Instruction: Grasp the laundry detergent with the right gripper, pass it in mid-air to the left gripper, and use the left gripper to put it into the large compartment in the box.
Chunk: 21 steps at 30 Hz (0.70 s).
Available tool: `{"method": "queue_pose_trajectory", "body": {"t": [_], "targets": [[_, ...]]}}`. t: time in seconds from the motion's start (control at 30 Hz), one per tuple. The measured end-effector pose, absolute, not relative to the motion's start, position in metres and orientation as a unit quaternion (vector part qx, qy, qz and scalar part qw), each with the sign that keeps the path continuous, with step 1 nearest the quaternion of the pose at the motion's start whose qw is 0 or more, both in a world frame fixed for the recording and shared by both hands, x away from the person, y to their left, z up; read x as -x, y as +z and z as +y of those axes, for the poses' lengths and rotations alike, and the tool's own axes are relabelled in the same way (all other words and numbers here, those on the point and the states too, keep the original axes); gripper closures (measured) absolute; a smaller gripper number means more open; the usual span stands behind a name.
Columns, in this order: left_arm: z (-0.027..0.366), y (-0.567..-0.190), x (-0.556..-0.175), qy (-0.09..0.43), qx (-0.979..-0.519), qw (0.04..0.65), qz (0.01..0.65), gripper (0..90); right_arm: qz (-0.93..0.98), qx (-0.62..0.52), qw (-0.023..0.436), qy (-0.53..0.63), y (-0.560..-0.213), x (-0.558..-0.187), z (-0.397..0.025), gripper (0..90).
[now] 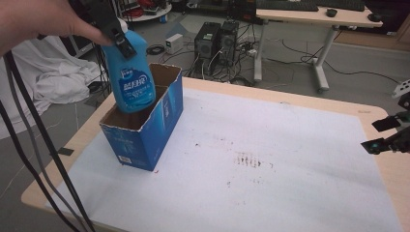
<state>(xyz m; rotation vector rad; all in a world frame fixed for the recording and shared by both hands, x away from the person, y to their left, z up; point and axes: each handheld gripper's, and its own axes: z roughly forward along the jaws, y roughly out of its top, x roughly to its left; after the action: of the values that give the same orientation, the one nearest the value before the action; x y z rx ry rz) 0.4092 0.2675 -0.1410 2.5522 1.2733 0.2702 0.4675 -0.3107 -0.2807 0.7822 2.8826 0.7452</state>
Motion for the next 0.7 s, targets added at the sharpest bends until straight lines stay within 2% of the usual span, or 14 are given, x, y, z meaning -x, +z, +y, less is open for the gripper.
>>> {"method": "queue_pose_trajectory", "body": {"t": [0.7], "targets": [[0.266, -0.214, -0.412, 0.053, -0.893, 0.112, 0.433, 38.1, 0.935, -0.258, 0.031, 0.24, -0.281, -0.467, -0.313, 12.7]]}}
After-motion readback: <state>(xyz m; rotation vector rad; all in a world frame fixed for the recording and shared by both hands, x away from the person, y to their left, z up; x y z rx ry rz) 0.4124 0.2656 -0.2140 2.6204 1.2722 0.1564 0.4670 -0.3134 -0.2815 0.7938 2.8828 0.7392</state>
